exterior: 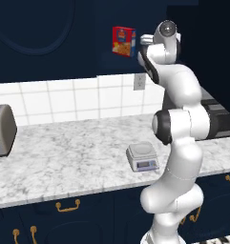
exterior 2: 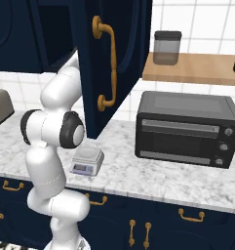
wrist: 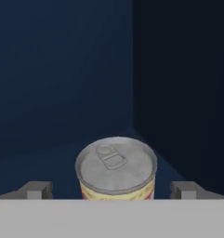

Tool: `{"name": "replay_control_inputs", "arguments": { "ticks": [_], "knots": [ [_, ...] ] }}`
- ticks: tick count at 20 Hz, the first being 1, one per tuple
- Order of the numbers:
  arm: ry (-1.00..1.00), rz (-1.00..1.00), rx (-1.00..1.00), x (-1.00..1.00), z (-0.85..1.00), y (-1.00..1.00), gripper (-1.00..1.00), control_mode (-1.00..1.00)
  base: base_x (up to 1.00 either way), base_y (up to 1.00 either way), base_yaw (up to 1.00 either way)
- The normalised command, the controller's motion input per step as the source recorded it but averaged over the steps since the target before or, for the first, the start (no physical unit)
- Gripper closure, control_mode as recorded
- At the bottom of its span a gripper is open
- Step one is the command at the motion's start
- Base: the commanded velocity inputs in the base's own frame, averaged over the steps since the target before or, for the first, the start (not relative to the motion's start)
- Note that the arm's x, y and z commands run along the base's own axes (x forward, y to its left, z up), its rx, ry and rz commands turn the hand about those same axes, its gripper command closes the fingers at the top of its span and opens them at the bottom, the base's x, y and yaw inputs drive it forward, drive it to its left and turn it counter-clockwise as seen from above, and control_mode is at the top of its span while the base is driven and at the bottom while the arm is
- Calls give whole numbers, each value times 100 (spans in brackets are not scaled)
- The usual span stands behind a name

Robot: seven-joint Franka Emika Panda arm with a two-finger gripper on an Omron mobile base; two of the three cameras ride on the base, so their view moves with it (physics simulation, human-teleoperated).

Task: Pick the canned food and place it on the digital scale for weighing, and close the cabinet.

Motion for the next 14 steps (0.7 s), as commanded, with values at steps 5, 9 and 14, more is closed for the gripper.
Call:
{"name": "replay_control_inputs", "arguments": {
  "ticks": [5,9,14],
  "knots": [
    [0,4,0,21,-12,-22,-100,-100,0,0,0],
    [0,0,0,17,-13,0,100,-100,0,0,0],
    [-2,0,0,8,-4,0,100,-100,0,0,0]
  ]
}}
